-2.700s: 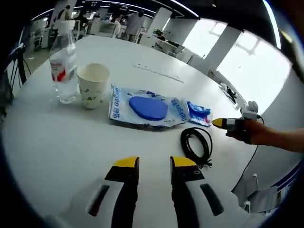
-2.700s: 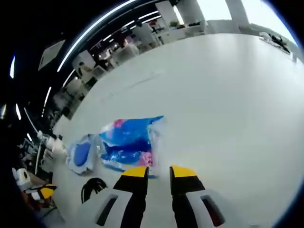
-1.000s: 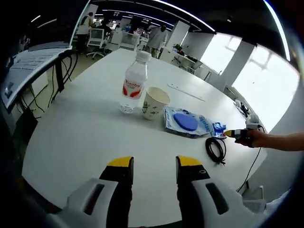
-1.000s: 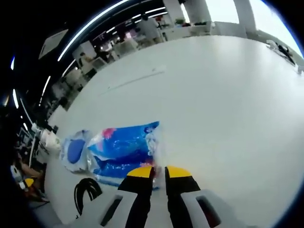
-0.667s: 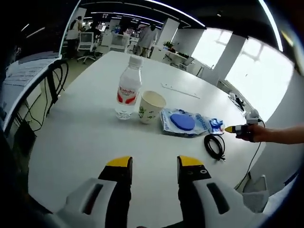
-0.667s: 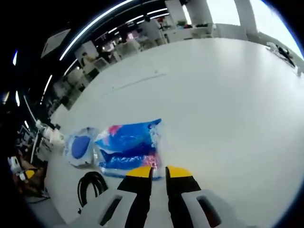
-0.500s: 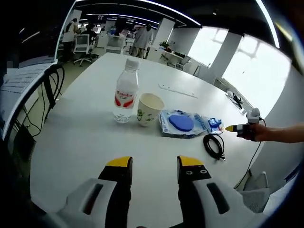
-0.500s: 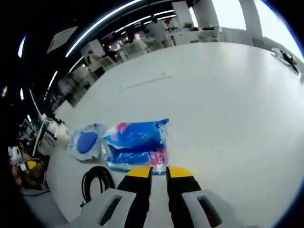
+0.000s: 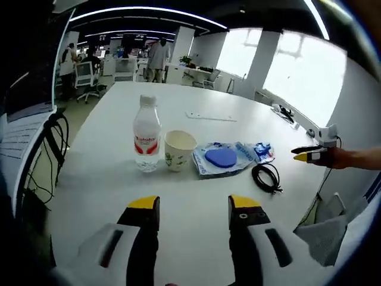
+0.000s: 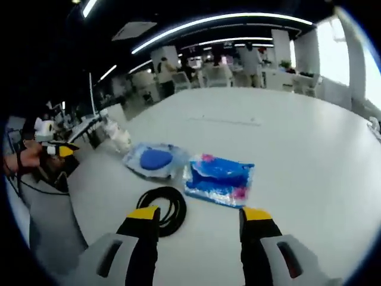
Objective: Arrange the tabletop items into an orderly group along one side of the table until the central work area is clear of visible clutter.
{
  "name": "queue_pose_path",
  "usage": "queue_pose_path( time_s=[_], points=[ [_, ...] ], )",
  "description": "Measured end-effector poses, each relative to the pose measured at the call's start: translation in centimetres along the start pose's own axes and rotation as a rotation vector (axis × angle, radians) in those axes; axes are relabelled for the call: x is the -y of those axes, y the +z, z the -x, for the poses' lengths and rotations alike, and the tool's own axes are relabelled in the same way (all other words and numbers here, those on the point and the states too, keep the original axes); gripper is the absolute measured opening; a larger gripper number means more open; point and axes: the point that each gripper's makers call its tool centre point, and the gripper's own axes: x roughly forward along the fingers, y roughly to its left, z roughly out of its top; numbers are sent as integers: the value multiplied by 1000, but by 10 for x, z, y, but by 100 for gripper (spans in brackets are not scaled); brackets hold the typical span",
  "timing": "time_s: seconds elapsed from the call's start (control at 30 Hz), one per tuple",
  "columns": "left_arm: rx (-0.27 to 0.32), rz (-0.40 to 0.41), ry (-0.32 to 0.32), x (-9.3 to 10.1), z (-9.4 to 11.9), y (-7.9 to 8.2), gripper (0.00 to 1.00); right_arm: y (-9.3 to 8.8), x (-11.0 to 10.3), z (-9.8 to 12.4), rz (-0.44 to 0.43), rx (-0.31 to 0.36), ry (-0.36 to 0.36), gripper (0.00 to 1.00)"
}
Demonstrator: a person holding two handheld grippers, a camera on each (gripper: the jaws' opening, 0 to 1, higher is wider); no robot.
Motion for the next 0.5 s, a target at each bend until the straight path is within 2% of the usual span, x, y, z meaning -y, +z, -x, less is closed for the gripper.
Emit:
queue_pose_path(
  time_s=[0.13, 0.5],
  points=[
    [8, -13, -16, 1, 4, 0, 49, -7, -9, 10, -4, -11, 11, 62],
    [28, -1, -33, 6, 5, 1, 49, -15, -32, 23, -23, 3, 54, 62]
  ],
)
